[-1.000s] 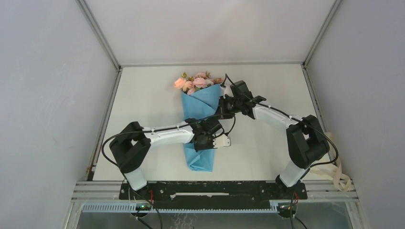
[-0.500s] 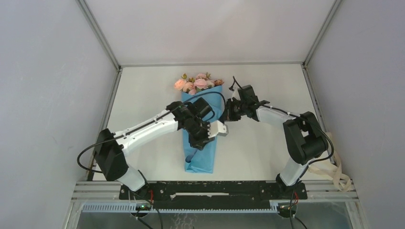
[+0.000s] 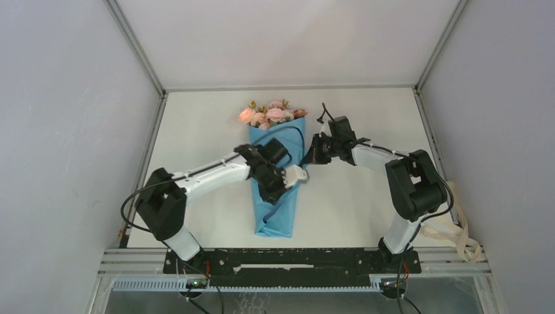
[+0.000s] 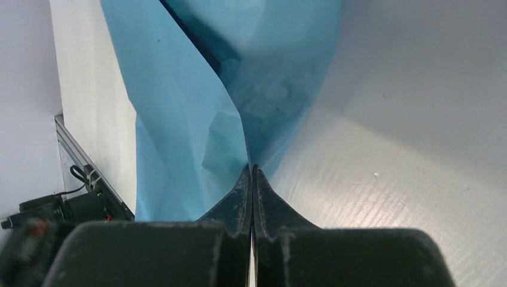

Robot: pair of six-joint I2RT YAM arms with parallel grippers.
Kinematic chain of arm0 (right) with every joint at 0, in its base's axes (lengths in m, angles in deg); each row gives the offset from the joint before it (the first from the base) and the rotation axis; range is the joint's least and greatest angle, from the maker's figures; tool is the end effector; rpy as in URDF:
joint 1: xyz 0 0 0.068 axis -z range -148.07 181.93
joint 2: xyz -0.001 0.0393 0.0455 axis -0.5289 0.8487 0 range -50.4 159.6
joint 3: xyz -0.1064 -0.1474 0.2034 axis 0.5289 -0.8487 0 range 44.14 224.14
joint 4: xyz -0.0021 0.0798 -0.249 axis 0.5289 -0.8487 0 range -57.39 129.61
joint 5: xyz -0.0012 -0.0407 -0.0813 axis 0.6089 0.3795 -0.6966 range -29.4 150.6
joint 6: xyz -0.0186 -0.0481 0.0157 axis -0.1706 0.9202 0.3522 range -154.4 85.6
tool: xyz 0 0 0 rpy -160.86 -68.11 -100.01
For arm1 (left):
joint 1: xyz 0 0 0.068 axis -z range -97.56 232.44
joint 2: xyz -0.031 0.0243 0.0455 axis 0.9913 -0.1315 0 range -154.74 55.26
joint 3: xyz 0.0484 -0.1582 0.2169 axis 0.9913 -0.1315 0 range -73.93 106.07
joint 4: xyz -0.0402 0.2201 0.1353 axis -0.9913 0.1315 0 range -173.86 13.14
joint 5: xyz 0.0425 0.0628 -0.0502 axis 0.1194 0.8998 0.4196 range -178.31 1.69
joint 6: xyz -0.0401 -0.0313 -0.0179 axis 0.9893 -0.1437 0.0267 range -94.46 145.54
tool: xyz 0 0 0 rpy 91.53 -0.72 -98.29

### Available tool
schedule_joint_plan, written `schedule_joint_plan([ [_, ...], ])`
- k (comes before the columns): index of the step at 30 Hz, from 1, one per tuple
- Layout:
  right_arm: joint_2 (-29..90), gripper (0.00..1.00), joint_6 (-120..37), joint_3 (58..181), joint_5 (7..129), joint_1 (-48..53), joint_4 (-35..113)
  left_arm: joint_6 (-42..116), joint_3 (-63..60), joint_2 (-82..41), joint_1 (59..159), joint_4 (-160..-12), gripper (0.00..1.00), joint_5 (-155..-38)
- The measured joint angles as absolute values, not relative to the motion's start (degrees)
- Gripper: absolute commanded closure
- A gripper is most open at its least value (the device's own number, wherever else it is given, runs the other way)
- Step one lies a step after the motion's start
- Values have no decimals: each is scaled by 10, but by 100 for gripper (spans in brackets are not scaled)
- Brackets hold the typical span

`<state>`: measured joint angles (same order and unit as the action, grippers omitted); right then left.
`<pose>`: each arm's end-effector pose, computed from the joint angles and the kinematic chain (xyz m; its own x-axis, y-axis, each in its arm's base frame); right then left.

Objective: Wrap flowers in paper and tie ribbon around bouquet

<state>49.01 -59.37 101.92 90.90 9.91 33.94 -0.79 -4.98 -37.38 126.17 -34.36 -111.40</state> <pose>0.3243 0.1505 0.1790 -0.8882 0.0340 -0.4582 -0.2933 0.7256 0.6225 0.2156 -0.2254 0.2315 -0.3016 0.8531 -0.4257 0.9502 0.2320 -0.2081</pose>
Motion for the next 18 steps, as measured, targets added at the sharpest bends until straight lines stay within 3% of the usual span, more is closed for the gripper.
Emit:
schedule_joint_plan([
  [7,517,100,-609,1019,898,100,355,-21,-85,-437,1430,-412,85,-1019],
  [16,516,100,-610,1018,867,110,351,-25,-90,-482,1436,-447,78,-979],
  [18,516,92,-612,1018,864,113,350,-29,-90,-482,1437,-450,77,-979],
])
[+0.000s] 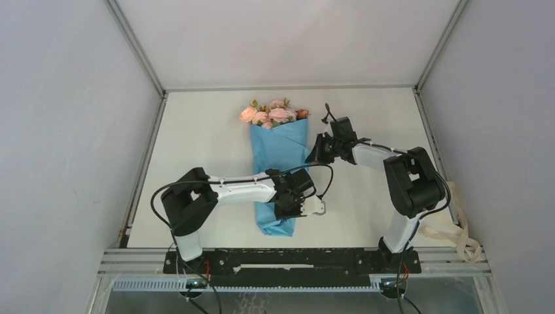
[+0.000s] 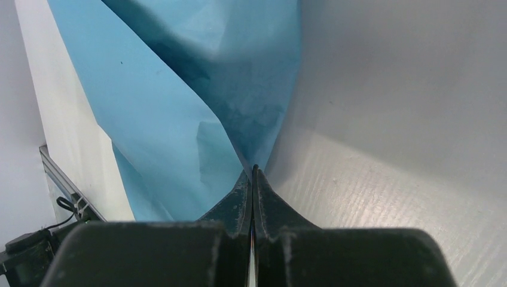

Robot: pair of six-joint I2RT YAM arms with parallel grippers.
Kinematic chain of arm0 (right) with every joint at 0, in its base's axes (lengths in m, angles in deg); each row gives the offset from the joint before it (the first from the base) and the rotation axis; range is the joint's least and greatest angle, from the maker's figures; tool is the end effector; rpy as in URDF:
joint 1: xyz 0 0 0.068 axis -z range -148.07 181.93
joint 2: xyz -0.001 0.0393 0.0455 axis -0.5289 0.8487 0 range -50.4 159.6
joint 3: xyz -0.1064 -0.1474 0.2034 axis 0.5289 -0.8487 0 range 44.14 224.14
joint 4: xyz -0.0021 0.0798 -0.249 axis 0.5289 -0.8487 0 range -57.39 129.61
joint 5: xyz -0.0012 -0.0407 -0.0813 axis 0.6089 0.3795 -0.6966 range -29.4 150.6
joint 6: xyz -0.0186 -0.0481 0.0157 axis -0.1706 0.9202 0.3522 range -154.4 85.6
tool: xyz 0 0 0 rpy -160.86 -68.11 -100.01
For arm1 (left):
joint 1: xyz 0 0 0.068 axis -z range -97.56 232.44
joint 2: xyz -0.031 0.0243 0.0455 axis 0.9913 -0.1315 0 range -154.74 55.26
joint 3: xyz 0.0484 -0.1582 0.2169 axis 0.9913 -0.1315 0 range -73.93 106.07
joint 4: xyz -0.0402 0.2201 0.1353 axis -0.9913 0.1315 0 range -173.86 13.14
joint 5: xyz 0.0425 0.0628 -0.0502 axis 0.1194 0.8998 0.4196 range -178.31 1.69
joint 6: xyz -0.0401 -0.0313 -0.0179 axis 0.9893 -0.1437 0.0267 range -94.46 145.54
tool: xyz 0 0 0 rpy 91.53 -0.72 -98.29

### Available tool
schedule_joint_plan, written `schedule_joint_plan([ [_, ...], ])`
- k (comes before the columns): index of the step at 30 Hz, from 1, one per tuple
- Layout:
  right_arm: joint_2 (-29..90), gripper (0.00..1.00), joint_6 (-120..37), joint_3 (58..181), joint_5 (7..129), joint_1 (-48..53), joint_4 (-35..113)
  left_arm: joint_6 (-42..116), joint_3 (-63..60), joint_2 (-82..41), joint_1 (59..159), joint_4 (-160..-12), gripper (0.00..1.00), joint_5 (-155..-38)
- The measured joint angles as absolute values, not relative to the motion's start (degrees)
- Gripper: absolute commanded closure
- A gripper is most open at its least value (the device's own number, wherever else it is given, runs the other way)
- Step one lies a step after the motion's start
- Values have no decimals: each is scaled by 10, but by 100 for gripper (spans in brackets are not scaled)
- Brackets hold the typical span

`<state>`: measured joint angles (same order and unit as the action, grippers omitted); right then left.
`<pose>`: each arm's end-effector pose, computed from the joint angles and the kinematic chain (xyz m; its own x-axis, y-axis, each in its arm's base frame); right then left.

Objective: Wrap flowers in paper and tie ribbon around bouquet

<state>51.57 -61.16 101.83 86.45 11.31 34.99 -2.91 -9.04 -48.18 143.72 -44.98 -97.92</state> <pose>0.3330 0.1419 0.1637 -0.8933 0.0968 -0.4389 -0.2049 0.7814 0.5894 0.1555 -0.2959 0.1580 0.0078 0.9631 -0.2690 0.9990 -0.0192 -0.0395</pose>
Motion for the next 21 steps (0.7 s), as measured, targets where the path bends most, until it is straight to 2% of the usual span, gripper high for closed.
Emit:
schedule_joint_plan([
  [4,515,63,-605,1019,846,121,336,-32,-92,-481,1438,-452,76,-980],
  [7,499,47,-589,1019,801,137,294,-34,-93,-480,1438,-453,76,-980],
  [11,381,27,-560,1019,657,172,161,-34,-95,-479,1438,-454,76,-981],
  [14,267,22,-541,1019,544,229,76,-34,-95,-478,1438,-454,76,-983],
  [19,146,6,-558,985,450,450,24,-34,-95,-478,1438,-454,76,-986],
  [21,102,6,-597,928,426,536,29,-34,-95,-478,1438,-454,75,-986],
])
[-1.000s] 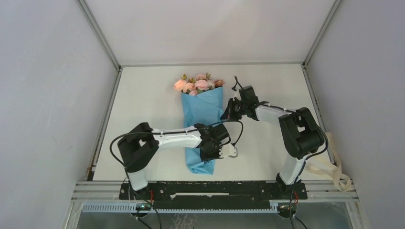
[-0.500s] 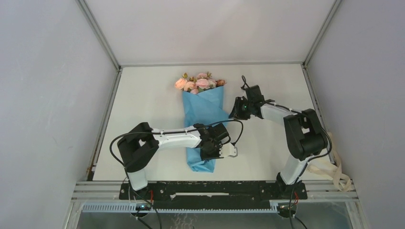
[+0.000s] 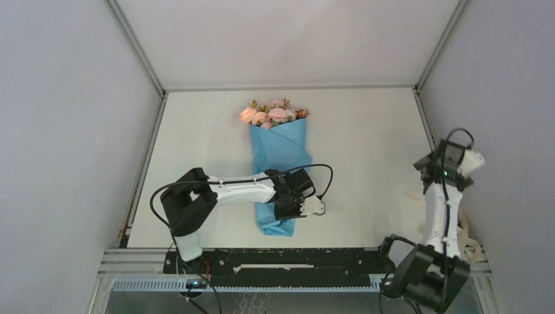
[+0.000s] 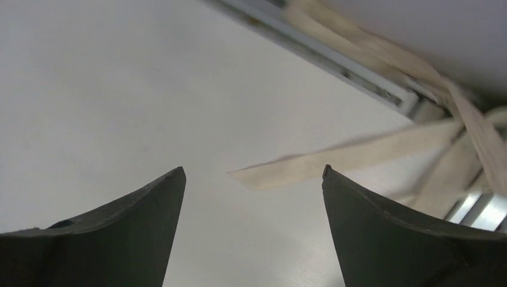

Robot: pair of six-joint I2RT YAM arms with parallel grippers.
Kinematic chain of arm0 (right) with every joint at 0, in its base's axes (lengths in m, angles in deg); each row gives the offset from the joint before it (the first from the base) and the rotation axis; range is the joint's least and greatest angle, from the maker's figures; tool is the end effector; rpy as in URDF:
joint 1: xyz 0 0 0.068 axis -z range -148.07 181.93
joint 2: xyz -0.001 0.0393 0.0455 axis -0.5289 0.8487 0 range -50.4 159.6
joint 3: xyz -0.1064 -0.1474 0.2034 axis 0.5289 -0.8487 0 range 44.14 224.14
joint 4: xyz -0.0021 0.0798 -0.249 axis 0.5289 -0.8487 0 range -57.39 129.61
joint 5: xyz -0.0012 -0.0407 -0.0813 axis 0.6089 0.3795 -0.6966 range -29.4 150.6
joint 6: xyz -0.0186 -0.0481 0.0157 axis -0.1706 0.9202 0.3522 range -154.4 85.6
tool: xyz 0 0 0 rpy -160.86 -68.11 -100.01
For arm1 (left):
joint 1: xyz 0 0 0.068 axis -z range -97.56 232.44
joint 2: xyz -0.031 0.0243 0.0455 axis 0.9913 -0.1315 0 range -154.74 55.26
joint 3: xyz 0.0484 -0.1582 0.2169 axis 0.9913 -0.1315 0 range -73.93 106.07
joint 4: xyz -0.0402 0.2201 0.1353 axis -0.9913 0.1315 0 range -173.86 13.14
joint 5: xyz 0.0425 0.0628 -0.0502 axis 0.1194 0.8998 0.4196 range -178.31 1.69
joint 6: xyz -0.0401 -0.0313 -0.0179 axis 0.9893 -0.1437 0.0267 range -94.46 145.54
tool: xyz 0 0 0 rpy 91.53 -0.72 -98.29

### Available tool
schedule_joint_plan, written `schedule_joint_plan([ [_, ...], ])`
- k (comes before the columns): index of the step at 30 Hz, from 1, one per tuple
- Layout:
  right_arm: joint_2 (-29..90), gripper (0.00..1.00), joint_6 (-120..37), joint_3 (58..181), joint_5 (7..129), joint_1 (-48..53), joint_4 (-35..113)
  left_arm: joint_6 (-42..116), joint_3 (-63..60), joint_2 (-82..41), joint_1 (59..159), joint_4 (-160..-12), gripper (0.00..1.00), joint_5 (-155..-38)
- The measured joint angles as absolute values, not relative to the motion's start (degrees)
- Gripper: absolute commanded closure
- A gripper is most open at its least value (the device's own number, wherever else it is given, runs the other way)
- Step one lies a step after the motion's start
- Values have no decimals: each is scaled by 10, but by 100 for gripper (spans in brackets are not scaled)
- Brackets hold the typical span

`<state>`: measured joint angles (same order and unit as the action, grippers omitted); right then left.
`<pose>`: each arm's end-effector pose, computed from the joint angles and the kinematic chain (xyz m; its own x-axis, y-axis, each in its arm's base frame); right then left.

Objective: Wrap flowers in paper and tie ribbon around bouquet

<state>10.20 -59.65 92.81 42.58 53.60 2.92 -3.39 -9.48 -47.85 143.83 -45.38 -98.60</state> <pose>0.1946 -0.0892 0.2706 -0.3998 0.5954 -0.6969 0.7869 0.6128 0.0721 0.1540 -0.2953 0.1581 0.0184 0.9601 -0.2791 0.9985 -0.0322 -0.0447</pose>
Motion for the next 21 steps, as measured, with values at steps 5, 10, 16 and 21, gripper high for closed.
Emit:
schedule_joint_plan([
  [5,41,10,-705,806,436,674,32,-34,-95,-478,1438,-454,75,-986],
  [10,142,21,-783,803,438,755,25,-34,-95,-478,1438,-454,75,-986],
  [16,230,28,-802,803,449,791,43,-33,-95,-478,1438,-453,75,-985],
  [21,238,29,-804,803,467,787,79,-33,-95,-478,1438,-453,75,-985],
])
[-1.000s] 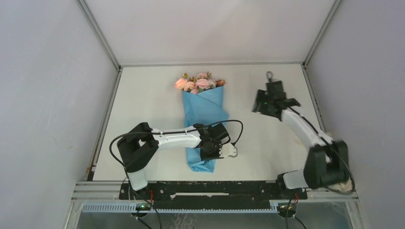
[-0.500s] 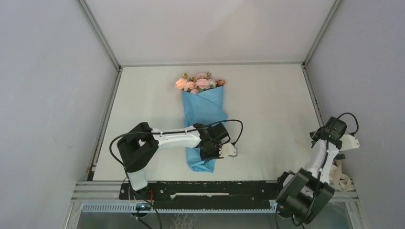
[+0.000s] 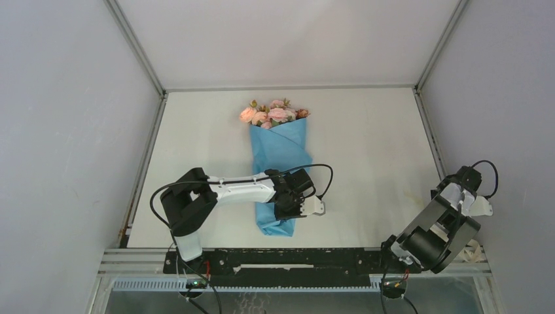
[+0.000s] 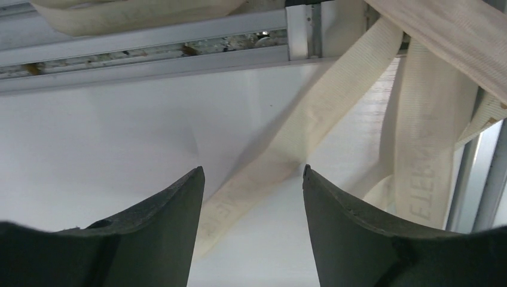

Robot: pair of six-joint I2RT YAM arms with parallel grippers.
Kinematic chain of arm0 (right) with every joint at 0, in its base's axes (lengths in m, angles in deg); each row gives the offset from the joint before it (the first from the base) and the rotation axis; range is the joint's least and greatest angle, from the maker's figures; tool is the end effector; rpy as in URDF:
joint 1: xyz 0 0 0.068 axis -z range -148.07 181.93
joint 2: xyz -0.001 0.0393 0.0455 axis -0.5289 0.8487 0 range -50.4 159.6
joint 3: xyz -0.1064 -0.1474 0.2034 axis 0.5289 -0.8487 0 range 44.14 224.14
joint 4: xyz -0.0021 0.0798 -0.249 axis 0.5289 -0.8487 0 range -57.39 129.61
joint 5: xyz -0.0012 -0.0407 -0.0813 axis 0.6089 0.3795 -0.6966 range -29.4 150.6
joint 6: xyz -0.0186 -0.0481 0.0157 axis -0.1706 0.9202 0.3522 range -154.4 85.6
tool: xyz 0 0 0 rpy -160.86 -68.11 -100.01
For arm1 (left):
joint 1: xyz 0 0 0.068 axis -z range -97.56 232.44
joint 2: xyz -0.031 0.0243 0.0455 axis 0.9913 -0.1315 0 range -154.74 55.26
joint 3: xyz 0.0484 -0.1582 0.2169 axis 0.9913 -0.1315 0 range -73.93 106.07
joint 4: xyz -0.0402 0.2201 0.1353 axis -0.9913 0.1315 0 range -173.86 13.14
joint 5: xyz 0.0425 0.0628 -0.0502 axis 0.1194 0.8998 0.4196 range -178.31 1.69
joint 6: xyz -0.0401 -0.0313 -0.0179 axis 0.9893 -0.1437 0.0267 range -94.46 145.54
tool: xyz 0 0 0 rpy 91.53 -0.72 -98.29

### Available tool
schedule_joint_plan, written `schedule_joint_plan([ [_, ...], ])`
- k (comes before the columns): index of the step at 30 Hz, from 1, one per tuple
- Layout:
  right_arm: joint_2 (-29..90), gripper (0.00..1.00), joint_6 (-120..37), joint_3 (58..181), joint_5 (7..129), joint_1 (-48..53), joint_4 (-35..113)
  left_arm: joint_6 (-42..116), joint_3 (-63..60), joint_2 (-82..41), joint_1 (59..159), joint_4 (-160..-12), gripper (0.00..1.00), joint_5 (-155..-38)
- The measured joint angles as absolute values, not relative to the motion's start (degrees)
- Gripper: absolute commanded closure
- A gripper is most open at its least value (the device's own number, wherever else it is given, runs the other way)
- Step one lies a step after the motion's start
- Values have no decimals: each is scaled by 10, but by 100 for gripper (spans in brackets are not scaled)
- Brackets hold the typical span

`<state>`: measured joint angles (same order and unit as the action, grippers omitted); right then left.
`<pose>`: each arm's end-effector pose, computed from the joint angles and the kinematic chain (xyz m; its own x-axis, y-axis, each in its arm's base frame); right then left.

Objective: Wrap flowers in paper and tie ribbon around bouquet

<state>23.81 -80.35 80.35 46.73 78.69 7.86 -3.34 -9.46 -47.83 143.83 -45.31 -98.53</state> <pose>0.1415 -0.1629 0.1621 0.1023 0.9098 -0.4023 0.9932 -0.0708 0.0924 0.1540 -0.2953 0.1582 0.0175 0.9604 -0.2780 0.9985 -0.0310 -0.0442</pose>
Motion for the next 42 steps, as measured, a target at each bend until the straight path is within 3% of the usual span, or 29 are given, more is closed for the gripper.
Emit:
schedule_joint_plan([
  [6,245,25,-820,805,432,764,101,-34,-95,-478,1438,-453,75,-984],
  [10,299,29,-833,831,402,764,95,-34,-95,-478,1438,-453,75,-984],
  [11,314,34,-833,842,395,764,96,-34,-95,-478,1438,-453,75,-984],
  [14,347,61,-828,867,379,764,95,-34,-95,-478,1438,-453,75,-984],
  [17,353,100,-824,873,386,763,110,-34,-95,-478,1438,-453,75,-984],
  [26,329,100,-759,846,493,722,176,-34,-94,-478,1438,-453,75,-984],
  [31,293,100,-732,901,602,514,135,-34,-94,-478,1438,-453,75,-984],
  [38,142,100,-665,1177,610,183,119,-34,-94,-479,1438,-453,76,-983],
  [42,2,100,-630,1233,582,136,143,-34,-94,-479,1439,-453,76,-983],
])
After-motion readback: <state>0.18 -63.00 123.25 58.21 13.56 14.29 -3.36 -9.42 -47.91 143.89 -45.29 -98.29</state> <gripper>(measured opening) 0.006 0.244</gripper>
